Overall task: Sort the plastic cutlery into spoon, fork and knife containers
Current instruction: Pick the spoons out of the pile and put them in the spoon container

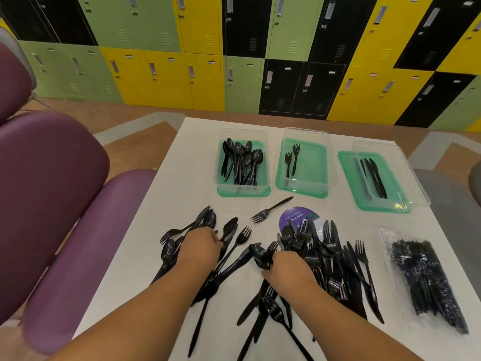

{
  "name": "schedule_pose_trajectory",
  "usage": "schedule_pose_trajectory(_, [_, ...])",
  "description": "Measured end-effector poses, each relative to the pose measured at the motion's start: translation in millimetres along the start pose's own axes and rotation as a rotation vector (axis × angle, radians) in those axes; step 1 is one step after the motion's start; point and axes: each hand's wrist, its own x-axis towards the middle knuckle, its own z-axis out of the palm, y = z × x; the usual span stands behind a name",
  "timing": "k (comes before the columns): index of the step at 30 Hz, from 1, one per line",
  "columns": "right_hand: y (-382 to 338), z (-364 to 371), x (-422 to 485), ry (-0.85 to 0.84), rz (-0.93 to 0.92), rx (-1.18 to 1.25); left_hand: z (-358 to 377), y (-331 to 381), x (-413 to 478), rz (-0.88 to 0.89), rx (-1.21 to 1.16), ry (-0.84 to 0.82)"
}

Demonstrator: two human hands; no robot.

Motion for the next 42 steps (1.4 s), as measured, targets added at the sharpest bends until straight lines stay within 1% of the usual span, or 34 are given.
schedule_pose_trajectory(4, [4, -5, -1, 0.001, 0.045, 0.169, -6, -17, -2, -0.047, -0.289, 0.031])
schedule_pose_trajectory(5, [4, -7, -1, 0.004, 0.041, 0.218, -7, -23, -4, -0.038, -0.315, 0.022])
schedule_pose_trajectory(10, [-7, -12, -2, 0.021, -0.017, 0.423, 3, -48, -19, 0.026, -0.133, -0.019])
schedule_pose_trajectory(13, [-19, -15, -5, 0.03, -0.069, 0.481, 9, -50, -26, 0.033, -0.087, -0.001])
schedule_pose_trajectory(18, [-27, -16, -9, 0.024, -0.065, 0.552, 15, -44, -29, 0.09, 0.074, -0.002])
schedule_pose_trajectory(23, [-30, -19, -9, 0.01, -0.073, 0.575, 20, -41, -31, 0.09, 0.065, -0.001])
schedule_pose_trajectory(28, [-39, -25, -5, 0.056, -0.096, 0.618, 15, -41, -34, 0.119, 0.057, 0.012])
schedule_pose_trajectory(30, [-44, -26, -1, 0.076, -0.077, 0.687, 9, -45, -36, 0.139, -0.007, 0.016])
schedule_pose_trajectory(32, [-49, -27, 4, 0.075, -0.038, 0.78, 1, -53, -39, 0.141, -0.138, 0.013])
schedule_pose_trajectory(34, [-57, -24, 10, 0.034, 0.0, 0.879, -7, -63, -40, 0.106, -0.288, -0.003])
schedule_pose_trajectory(36, [-67, -19, 17, -0.038, 0.029, 0.927, -13, -71, -36, 0.038, -0.408, -0.006])
schedule_pose_trajectory(38, [-79, -11, 26, -0.08, 0.023, 0.853, -17, -80, -32, -0.031, -0.468, 0.01])
schedule_pose_trajectory(39, [-85, -7, 31, -0.073, 0.006, 0.768, -20, -84, -29, -0.058, -0.488, 0.025])
schedule_pose_trajectory(42, [-103, 3, 42, 0.021, -0.066, 0.498, -25, -96, -23, -0.126, -0.488, 0.099])
